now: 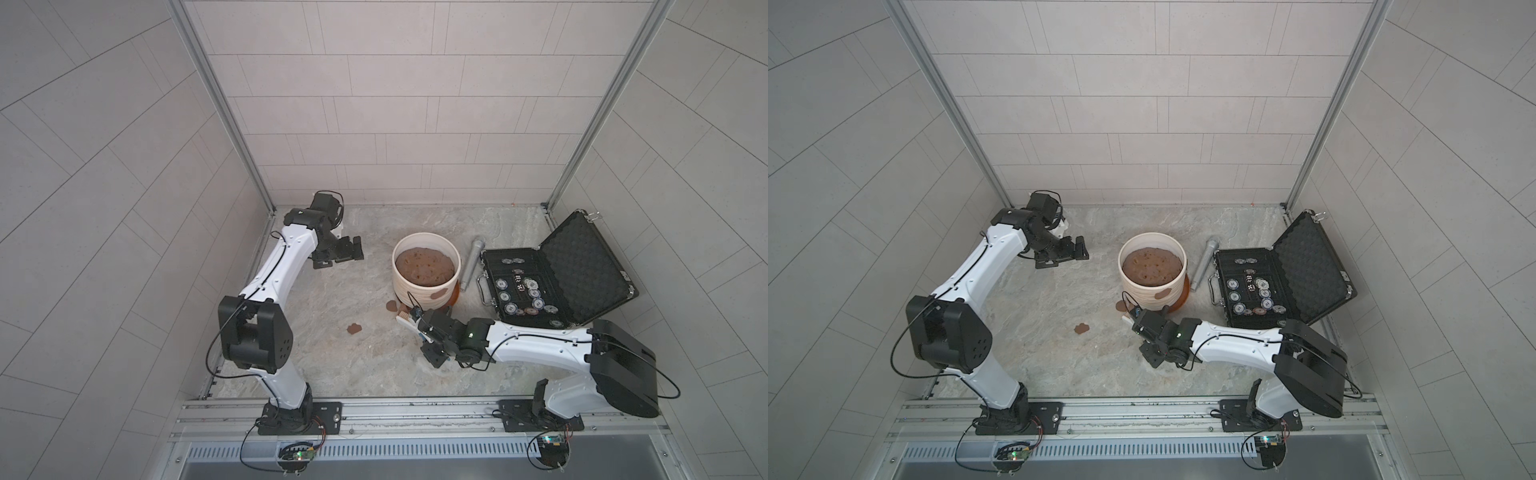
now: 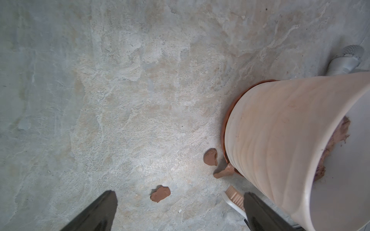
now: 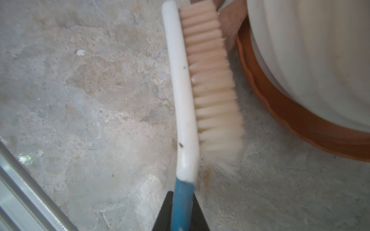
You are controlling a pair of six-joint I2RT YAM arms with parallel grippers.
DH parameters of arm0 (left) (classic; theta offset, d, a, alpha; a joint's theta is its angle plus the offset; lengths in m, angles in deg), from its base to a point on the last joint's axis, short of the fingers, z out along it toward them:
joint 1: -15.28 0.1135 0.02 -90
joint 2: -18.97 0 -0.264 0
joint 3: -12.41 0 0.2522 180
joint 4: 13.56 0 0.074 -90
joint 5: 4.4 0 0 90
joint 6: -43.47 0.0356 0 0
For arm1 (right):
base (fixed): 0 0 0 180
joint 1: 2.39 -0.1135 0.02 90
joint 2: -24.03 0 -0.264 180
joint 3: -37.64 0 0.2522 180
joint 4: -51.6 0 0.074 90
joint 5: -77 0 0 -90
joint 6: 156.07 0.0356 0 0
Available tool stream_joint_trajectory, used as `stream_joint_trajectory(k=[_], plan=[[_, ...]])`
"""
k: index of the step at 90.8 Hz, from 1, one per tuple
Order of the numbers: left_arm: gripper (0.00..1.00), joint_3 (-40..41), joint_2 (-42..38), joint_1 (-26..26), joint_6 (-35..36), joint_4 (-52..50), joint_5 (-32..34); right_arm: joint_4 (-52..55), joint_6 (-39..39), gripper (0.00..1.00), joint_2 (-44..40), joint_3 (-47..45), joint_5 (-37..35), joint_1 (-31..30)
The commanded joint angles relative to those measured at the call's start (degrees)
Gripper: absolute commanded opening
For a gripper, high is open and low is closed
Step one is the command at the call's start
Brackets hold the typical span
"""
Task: Scrub the dried mud off the ceramic pot
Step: Brush off the soil from the pot.
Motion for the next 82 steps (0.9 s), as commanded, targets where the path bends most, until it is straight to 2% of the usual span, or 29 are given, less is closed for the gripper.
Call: stream_joint_trajectory(k=[1, 33, 63, 73, 82], plan=[[1.0, 2.82, -2.87, 0.45, -0.61, 2.43, -2.74, -0.86, -0.22, 0.0, 0.82, 2.16, -5.92, 0.24], [1.0, 3.55, -3.46, 0.7, -0.67, 2.89, -3.29, -3.27, -1.53, 0.0, 9.51, 3.29, 1.71, 1.43], [1.0, 3.68, -2.74, 0.8, -0.5, 2.98, -3.03, -6.0, -7.2, 0.0, 11.02, 3.87, 20.06, -0.3], [1.0, 3.77, -2.52, 0.85, -0.5, 3.04, -3.03, -6.14, -7.53, 0.0, 9.78, 3.81, 22.09, -0.6], [1.0, 3.77, -2.43, 0.82, -0.45, 3.07, -3.11, -5.52, -6.4, 0.0, 6.45, 3.17, 19.24, -0.65]])
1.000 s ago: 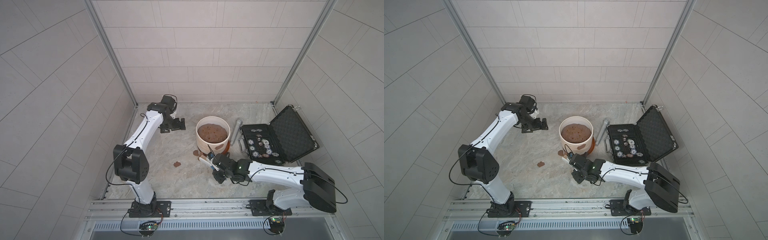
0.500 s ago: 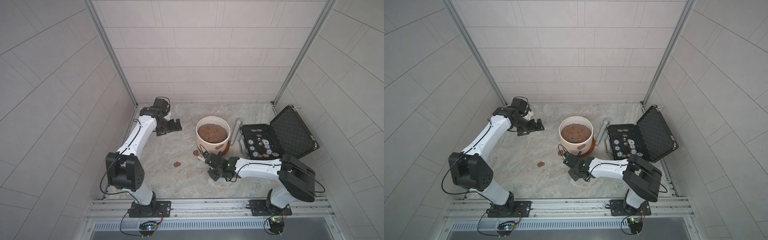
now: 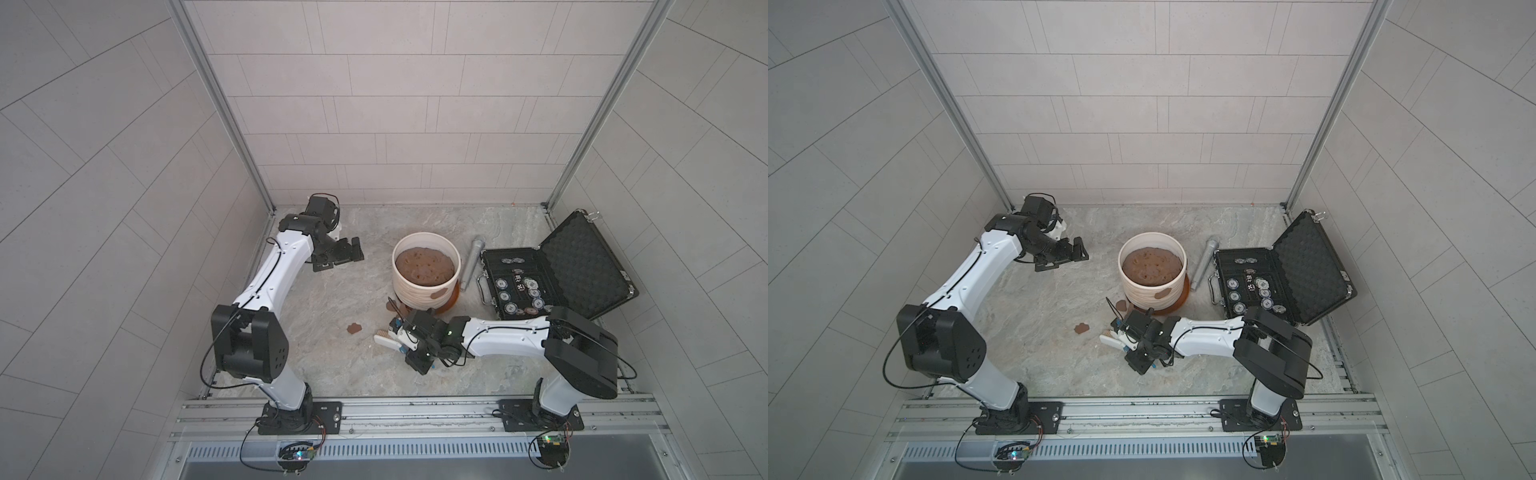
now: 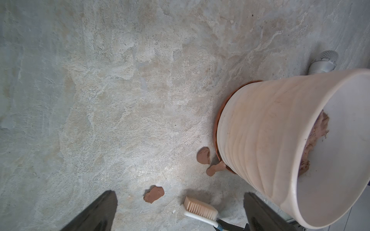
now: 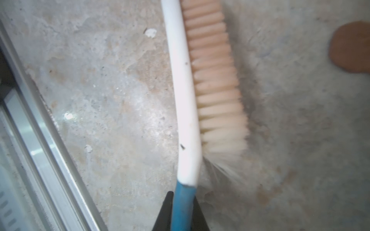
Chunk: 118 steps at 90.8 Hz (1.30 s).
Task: Scrub the dried mud off the ceramic pot
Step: Brush off the soil from the pot.
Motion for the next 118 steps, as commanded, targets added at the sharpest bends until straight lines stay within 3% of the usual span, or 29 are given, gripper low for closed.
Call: stream_joint_trajectory(k=[1, 14, 44, 89, 118], plan=[[1.0, 0.87, 0.24, 0.35, 0.09, 0.29, -0.69, 1.12, -0.15, 0.0, -4.42, -0.39, 0.19, -0.14], [1.0, 0.87, -0.39, 0.36, 0.07, 0.29, -0.29, 8.84, 5.97, 0.0, -10.41, -1.64, -9.13, -0.06], [1.0, 1.29, -1.49, 0.43, 0.07, 0.6, 0.53, 18.64, 17.53, 0.0, -19.02, -7.35, -14.34, -0.01], [1.0, 2.13, -2.46, 1.2, 0.21, 0.98, 1.08, 15.45, 11.84, 0.0, 2.19, 5.41, -21.72, 1.52], [1.0, 2.27, -2.17, 1.64, 0.24, 1.16, 0.79, 9.16, 1.74, 0.0, 9.1, 11.75, -17.68, 1.53]])
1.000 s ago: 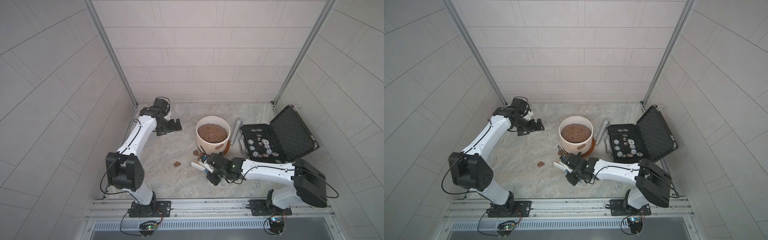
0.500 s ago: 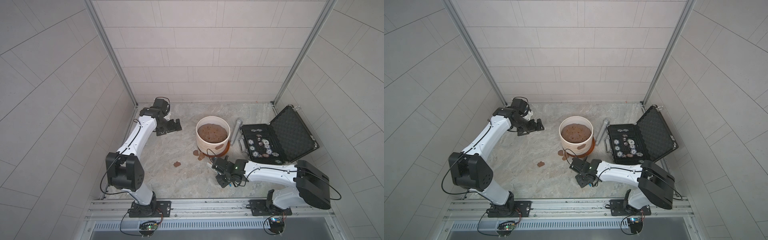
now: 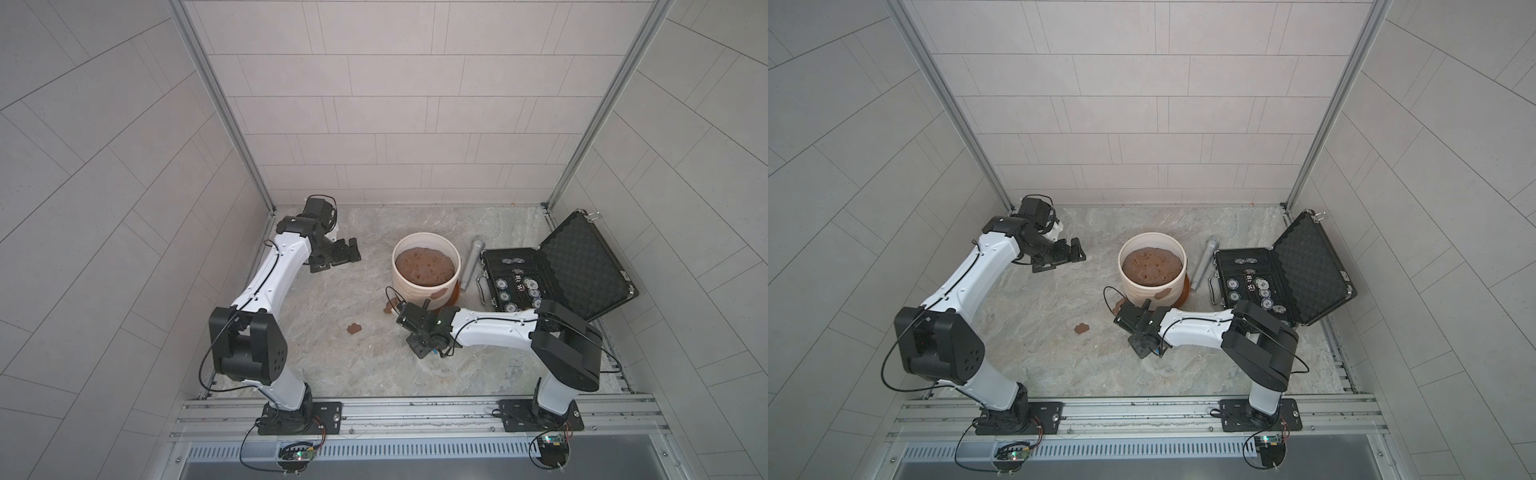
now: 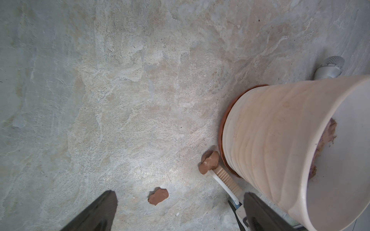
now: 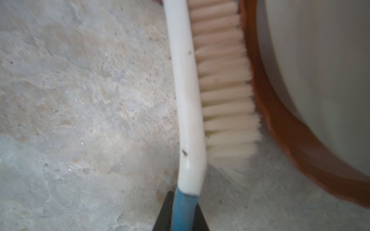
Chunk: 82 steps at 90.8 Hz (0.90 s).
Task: Scrub the dried mud off the ceramic pot
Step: Brush off the soil from the pot.
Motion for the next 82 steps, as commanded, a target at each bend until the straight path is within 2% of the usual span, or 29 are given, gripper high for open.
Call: stream_joint_trajectory(k=[1, 16, 25, 42, 58, 62, 71, 82], plan=[[1.0, 0.74, -1.28, 0.47, 0.2, 0.03, -0.26, -1.7, -5.48, 0.0, 3.1, 2.98, 2.36, -0.05], [1.0, 0.83, -1.2, 0.52, 0.17, 0.12, -0.73, -4.24, -8.0, 0.0, 6.66, 7.39, 6.03, 0.06], [1.0, 0.79, -0.94, 0.5, 0.26, 0.12, -1.2, -3.61, -8.3, 0.0, 4.72, 7.58, 10.31, -0.35], [1.0, -0.14, 0.06, -0.89, 2.01, -0.55, -4.03, -2.72, -6.25, 0.0, -10.4, 0.42, 14.82, -0.75], [1.0, -1.48, 1.57, -6.86, 2.23, -0.79, -0.88, -1.22, -6.5, 0.0, -25.38, -7.17, 19.2, -0.75], [0.96, -2.36, 2.18, -8.31, 1.88, -1.1, 0.15, -0.13, -6.67, 0.0, -27.3, -8.45, 18.4, -0.75], [0.93, -5.52, 4.15, -9.83, 1.83, -3.12, 0.39, 0.41, -6.31, 0.0, -27.38, -10.42, 17.47, -0.75], [0.94, -6.82, 4.04, -9.69, 2.27, -4.81, 2.1, 1.31, -4.82, 0.0, -20.26, -8.21, 19.13, -1.46]])
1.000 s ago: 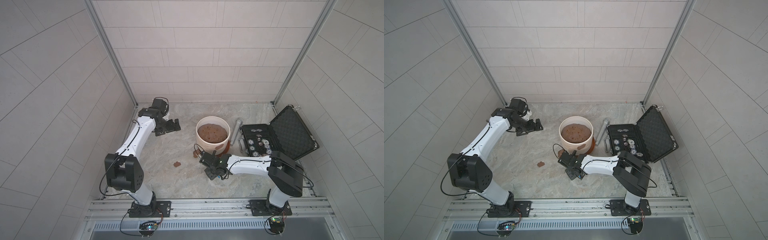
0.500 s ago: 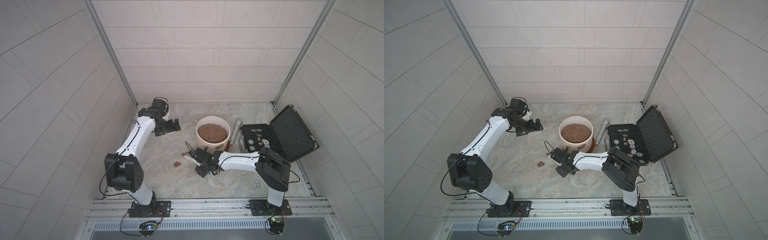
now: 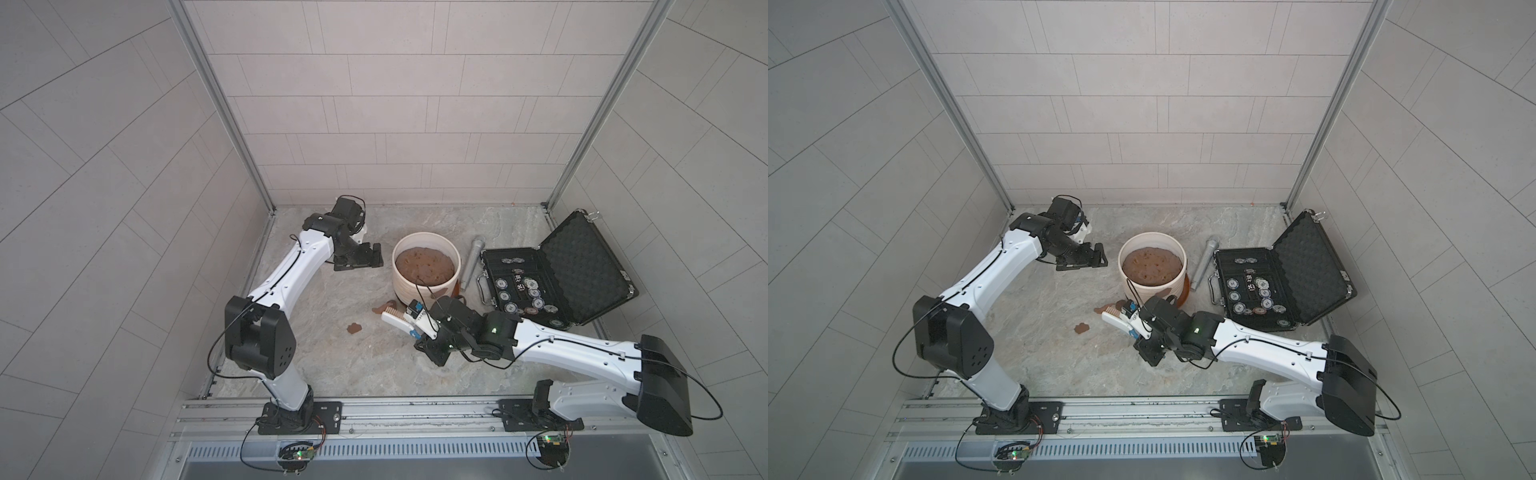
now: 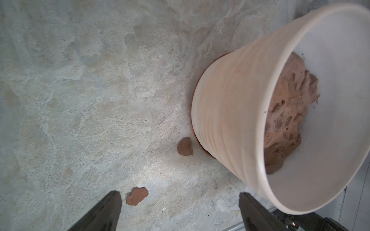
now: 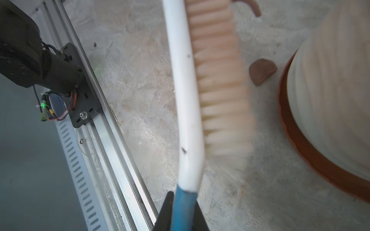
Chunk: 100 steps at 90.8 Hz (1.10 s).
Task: Scrub the dried mud off the ceramic pot
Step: Brush off the soil from the pot.
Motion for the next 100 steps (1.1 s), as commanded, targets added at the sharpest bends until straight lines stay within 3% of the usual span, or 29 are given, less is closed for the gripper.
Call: stream_joint_trajectory(k=[1, 13, 20, 25, 37, 56, 100], plan=[[0.94, -1.77, -0.48, 0.77, 1.33, -3.41, 2.45, 1.94, 1.58, 0.0, 6.2, 0.89, 1.68, -0.82], [0.94, 4.65, -6.58, 4.51, 9.09, -3.67, 1.72, 0.64, 3.56, 0.0, 9.63, 0.44, 1.57, -0.88], [0.94, 8.3, -9.61, 7.56, 16.55, -5.64, -4.85, -1.21, 4.57, 0.0, 9.31, -0.31, 1.63, -0.43], [0.94, 10.71, -11.18, 8.22, 23.88, -6.64, -7.51, -4.27, 5.0, 0.0, 8.68, -1.32, 4.36, 0.41], [0.94, 16.51, -13.09, 8.09, 32.03, -7.37, -9.49, -9.35, 6.04, 0.0, 9.04, -1.78, 11.46, 4.11], [0.94, 22.85, -13.2, 8.14, 34.59, -1.59, -10.84, -11.54, 6.9, 0.0, 13.85, 0.49, 13.74, 5.95], [0.9, 23.23, -9.94, 8.19, 33.17, -0.74, -14.89, -16.72, 9.51, 0.0, 7.63, 0.64, 15.24, 6.93]])
